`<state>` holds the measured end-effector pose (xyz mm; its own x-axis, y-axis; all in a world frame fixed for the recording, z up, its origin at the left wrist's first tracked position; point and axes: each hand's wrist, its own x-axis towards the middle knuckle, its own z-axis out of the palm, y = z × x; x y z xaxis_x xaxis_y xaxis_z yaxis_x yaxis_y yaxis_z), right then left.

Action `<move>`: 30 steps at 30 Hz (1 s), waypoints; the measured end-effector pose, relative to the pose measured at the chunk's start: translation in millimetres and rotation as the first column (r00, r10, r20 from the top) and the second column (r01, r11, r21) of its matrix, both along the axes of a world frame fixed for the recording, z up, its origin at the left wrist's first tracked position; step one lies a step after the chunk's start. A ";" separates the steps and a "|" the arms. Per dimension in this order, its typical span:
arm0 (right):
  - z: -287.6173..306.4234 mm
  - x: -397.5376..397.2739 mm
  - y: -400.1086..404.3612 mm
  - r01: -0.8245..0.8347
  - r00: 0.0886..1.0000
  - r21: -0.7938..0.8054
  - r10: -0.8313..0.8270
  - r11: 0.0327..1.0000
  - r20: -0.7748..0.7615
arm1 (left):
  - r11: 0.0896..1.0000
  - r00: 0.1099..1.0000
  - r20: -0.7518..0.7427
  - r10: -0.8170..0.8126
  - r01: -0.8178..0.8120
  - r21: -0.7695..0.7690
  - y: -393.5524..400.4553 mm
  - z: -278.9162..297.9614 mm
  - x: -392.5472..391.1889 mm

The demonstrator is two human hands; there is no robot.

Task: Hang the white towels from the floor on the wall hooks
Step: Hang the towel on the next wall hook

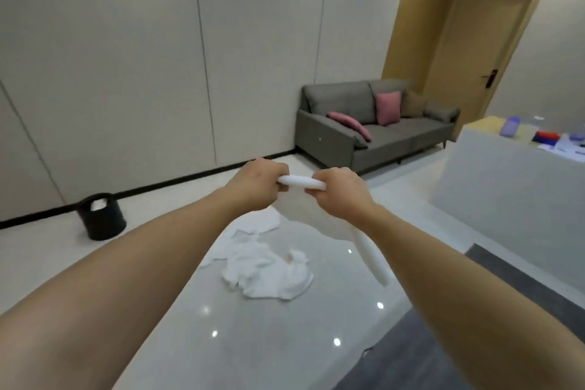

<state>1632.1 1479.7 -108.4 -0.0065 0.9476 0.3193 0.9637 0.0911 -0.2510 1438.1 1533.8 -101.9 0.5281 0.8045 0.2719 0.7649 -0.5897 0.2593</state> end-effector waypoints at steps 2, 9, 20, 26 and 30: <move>15.5 -80.5 28.1 -0.091 0.996 0.019 0.091 0.996 0.016 | 0.997 0.997 0.001 0.072 -0.072 0.015 13.3 14.2 -84.8; 45.9 -365.7 112.3 -0.343 0.939 0.026 0.344 0.939 -0.032 | 0.908 0.906 -0.058 0.419 -0.416 0.046 33.2 52.5 -395.2; 43.0 -785.9 158.1 -0.757 0.653 -0.020 0.757 0.653 -0.002 | 0.533 0.520 -0.126 0.845 -0.839 0.108 -62.0 54.6 -774.3; 44.0 -986.1 172.4 -0.907 0.421 -0.028 0.907 0.421 0.006 | 0.284 0.270 -0.147 0.952 -0.955 0.083 -96.6 49.5 -932.6; 63.0 -1109.4 192.6 -0.957 0.289 -0.017 0.956 0.289 -0.047 | 0.119 0.107 -0.136 0.985 -0.990 0.079 -91.3 68.0 -1033.4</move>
<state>522.7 1672.3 -45.4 -0.9098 0.2833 0.3032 0.1920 0.9351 -0.2978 404.7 1442.5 -33.8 -0.7141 0.6500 0.2600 0.6901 0.7159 0.1057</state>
